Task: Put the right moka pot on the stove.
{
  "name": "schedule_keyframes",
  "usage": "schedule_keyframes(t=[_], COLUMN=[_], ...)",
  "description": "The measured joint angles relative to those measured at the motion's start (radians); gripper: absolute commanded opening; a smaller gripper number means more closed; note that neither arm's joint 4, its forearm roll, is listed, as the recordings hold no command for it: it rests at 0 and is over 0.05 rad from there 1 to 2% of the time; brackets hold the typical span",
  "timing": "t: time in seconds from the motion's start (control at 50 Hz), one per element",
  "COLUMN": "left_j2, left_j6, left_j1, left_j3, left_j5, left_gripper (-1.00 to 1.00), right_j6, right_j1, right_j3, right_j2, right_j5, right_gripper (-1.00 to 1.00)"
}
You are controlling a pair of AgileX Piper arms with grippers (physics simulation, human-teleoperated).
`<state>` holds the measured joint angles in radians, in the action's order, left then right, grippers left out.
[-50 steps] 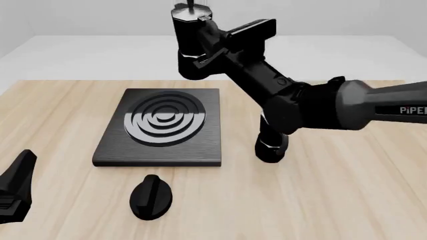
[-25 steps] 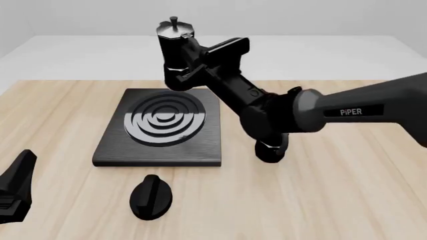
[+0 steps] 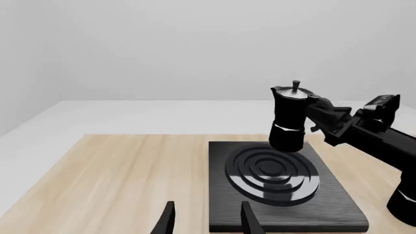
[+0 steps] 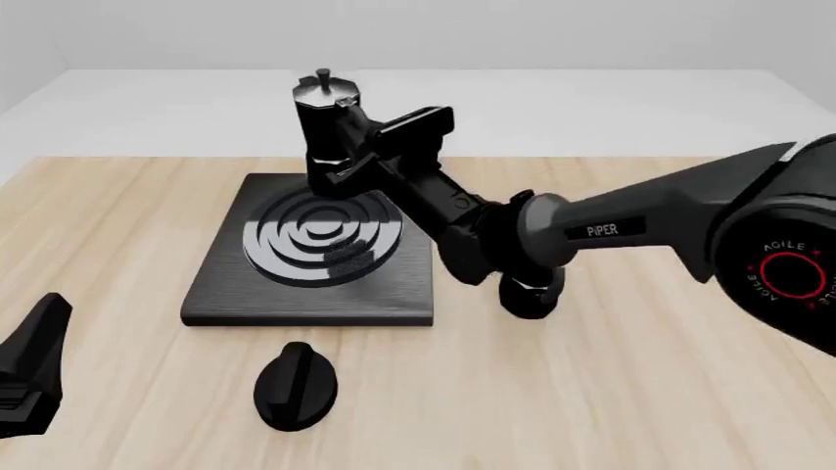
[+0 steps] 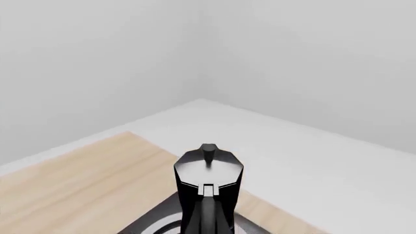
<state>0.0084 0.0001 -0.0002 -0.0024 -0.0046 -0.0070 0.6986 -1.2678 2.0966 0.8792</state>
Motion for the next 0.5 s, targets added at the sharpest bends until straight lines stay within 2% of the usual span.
schedule_keyframes(t=[0.5], left_j2=[0.000], left_j6=[0.000], left_j1=[0.000], left_j3=[0.000], left_j5=[0.000], left_gripper=[1.00], right_j6=[0.017], right_j1=[0.014], right_j3=[-0.116], right_j2=[0.144], right_j5=[-0.002], right_gripper=[-1.00])
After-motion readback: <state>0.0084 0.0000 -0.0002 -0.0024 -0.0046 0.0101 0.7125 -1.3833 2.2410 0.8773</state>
